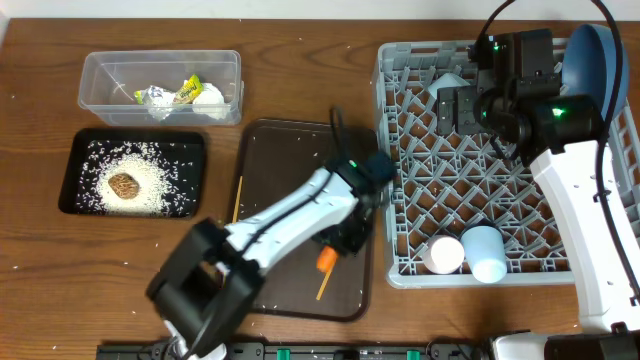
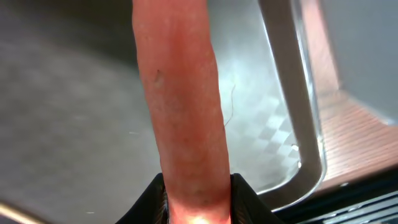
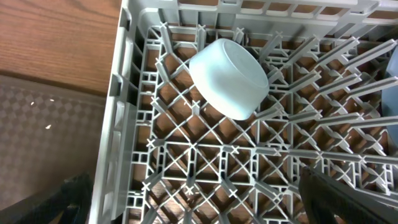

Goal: Sort waste into correct bins and load items into the dishwasher rack
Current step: 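Carry the carrot left across the tray, then lower the carrot into the black rice tray and open left gripper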

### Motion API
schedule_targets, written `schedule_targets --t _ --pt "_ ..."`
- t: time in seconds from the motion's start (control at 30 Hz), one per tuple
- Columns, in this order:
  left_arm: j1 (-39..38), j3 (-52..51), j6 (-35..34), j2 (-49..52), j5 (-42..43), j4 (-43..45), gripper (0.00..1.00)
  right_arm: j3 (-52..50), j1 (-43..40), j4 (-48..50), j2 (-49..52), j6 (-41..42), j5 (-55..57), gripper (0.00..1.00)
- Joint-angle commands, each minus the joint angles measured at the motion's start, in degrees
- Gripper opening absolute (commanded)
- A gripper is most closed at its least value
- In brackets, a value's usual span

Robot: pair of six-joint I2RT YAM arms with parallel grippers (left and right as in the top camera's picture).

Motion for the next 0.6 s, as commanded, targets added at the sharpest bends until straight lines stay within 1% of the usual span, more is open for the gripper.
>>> schedule_targets --t 0.0,0.07,0.23,0.4,0.57 --pt "4.0 1.7 0.3 -3.4 -5.0 0.2 0.06 0.1 -0.8 -0.2 -0.5 0.5 0.6 0.99" --pt "7.8 1.7 -0.8 -3.8 -7.4 0.3 0.06 0.1 -0.8 -0.2 -0.5 0.5 0.6 0.99" --pt "20.8 1.7 -1.6 -3.8 -7.5 1.1 0.06 0.1 -0.8 -0.1 -0.5 0.5 0.6 0.99" --pt "36.2 1.7 -7.1 -3.8 -6.6 4.9 0.06 0.1 -0.8 -0.1 -0.5 0.5 0.6 0.99" --pt "47.3 1.6 -12.6 -3.7 -6.0 9.3 0.06 0.1 -0.8 -0.2 -0.5 0.5 0.6 0.99"
